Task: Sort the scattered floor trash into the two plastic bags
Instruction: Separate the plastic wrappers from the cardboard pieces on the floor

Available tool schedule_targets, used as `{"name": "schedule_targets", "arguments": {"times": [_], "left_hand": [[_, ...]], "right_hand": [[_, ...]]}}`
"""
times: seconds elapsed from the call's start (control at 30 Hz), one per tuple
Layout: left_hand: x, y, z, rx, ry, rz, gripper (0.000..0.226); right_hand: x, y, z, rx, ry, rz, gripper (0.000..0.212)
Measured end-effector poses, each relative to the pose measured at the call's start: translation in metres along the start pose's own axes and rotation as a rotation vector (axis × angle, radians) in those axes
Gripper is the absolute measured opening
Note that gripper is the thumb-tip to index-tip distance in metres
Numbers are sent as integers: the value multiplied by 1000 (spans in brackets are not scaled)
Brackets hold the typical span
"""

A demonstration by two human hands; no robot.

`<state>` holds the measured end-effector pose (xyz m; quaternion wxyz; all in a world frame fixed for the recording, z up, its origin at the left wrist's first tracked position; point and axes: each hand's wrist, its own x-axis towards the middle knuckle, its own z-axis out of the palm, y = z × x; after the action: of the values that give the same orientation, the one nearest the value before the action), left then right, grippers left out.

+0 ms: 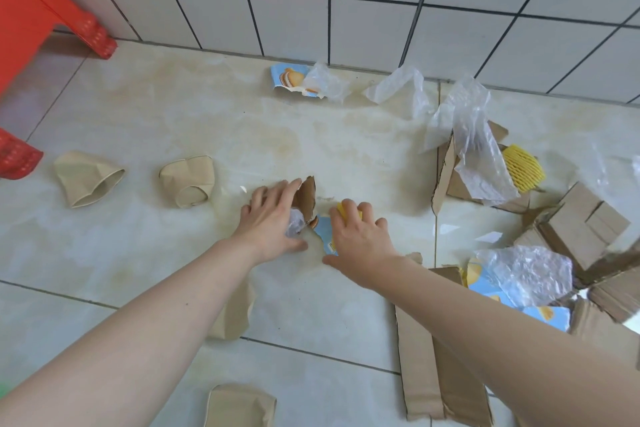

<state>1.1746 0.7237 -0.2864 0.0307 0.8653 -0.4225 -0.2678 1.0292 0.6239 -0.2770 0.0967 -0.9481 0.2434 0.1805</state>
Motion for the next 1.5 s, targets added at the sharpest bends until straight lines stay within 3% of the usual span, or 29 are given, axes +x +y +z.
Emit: {"name": "schedule_targets", "arguments": {"times": [0.1, 0.2, 0.3, 0.43, 0.6, 0.8, 0.93, 1.2, 1.5], "left_hand": [[1, 3, 3, 75, 117, 2, 98], [-1, 7, 5, 95, 145, -63, 94], [-4, 9, 8, -103, 128, -196, 100], [-7, 16, 12, -238, 157, -175, 97], [12, 23, -16, -348, 229, -138, 96], [59, 32, -73, -148, 207, -87, 90], [92, 32, -102, 0, 226, -70, 96], [143, 29, -118, 271, 15, -21, 81], [162, 14, -113, 363, -78, -31, 96]], "right_hand": [[2, -6, -3, -59, -10, 17, 48], [2, -2, -5, -79, -37, 23, 51], [-1, 3, -9, -47, -83, 57, 53], [-4, 7, -14, 209, -130, 160, 31], [2, 28, -34, 231, 206, 158, 23], [45, 71, -77, 186, 411, 163, 24], [77, 104, -104, 16, 507, 130, 26], [126, 109, -114, -154, 265, -128, 23], [174, 85, -100, -97, 23, -98, 39]]}}
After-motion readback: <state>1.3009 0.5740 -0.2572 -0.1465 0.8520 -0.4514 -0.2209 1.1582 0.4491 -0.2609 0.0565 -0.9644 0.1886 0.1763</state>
